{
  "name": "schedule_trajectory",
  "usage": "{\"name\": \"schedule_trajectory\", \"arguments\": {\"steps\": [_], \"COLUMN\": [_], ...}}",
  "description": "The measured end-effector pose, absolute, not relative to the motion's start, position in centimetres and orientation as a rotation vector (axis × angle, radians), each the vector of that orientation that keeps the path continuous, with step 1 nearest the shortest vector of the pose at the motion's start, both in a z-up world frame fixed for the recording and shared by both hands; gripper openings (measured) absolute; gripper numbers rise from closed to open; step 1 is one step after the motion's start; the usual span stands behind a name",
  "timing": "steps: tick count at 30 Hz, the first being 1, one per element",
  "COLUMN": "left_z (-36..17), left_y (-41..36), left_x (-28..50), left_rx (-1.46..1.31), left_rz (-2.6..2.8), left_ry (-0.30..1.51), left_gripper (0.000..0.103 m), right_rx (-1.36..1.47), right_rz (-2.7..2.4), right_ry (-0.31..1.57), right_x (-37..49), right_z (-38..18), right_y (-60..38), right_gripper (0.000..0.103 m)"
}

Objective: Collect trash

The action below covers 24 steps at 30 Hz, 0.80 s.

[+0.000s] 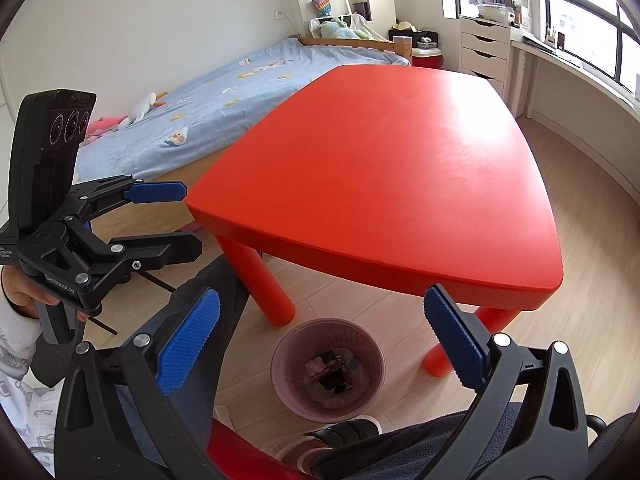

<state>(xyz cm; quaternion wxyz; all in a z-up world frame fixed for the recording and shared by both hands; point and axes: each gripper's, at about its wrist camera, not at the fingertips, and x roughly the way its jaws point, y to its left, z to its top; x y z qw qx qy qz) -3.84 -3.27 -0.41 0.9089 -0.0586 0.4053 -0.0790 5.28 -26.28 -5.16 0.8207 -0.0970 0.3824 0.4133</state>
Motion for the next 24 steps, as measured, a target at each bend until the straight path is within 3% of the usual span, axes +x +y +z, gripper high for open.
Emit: {"name": "schedule_trajectory", "arguments": {"steps": [24], "left_z": [3.0], "left_y": [0.6], "left_x": [1.5], "left_rx": [-0.143], "left_rz": [-0.061], "left_ry": [0.736], "left_gripper": [0.097], "right_rx": [-0.170], "right_rz": [0.752], "right_ry": [0.677], "right_x": [13.5], "right_z": [1.2], "right_y": [-22.3], "right_gripper": [0.100]}}
